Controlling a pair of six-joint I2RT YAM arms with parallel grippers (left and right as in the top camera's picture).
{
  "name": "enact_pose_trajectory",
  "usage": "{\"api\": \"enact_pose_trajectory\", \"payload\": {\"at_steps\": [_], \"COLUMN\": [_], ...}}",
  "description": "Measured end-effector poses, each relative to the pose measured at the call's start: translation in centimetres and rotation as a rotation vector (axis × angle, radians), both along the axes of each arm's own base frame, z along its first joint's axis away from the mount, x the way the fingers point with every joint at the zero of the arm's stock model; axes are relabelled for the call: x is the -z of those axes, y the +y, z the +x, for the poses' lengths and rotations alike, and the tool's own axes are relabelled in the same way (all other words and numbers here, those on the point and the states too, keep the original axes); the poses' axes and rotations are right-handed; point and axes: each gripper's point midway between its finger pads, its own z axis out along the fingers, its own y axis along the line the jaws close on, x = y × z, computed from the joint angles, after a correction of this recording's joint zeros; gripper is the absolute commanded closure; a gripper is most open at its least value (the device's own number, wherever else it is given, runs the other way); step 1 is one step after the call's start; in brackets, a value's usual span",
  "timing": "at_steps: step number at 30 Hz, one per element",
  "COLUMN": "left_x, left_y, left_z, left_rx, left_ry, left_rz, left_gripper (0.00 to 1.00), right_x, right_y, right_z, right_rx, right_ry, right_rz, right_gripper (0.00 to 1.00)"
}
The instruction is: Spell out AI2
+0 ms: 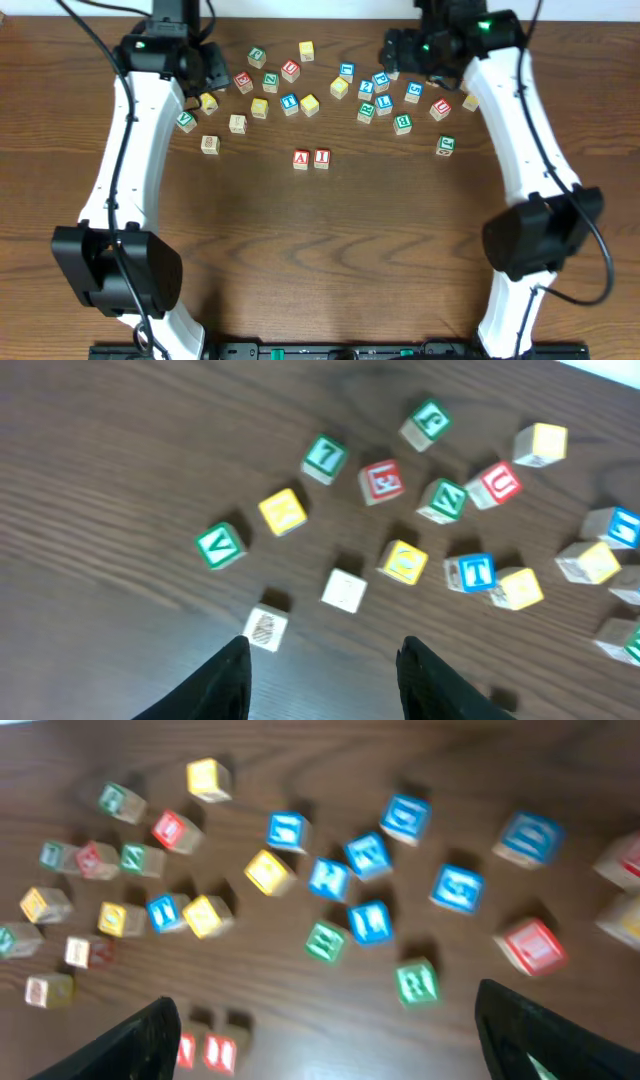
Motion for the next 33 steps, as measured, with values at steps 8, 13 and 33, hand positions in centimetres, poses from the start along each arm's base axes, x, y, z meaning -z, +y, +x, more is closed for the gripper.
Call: {"api": "enact_pose_trajectory", "payload": {"at_steps": [8,13,33], "left_x": [0.2,0.2,0.3], "left_y": [0.3,0.3,0.3], "left_z": [-0.3,-0.3,-0.3], "left_rx": [-0.005,-0.005,-0.005], "left_ry": [0.013,0.016,0.020], "left_rz": [0.002,0.002,0.002], "left_gripper": [0.54,0.53,0.54], "right_x": [8.6,11.5,15.5], "right_y": [4.7,5.4,4.7], "right_z": [3.0,3.0,5.0], "right_rx": [0.069,0.163,0.265], "right_ry": [0.068,0.102,0.072], "right_rz": [-0.025,-0.058,-0.098], "right_gripper": [0.35,0.46,0.50]}}
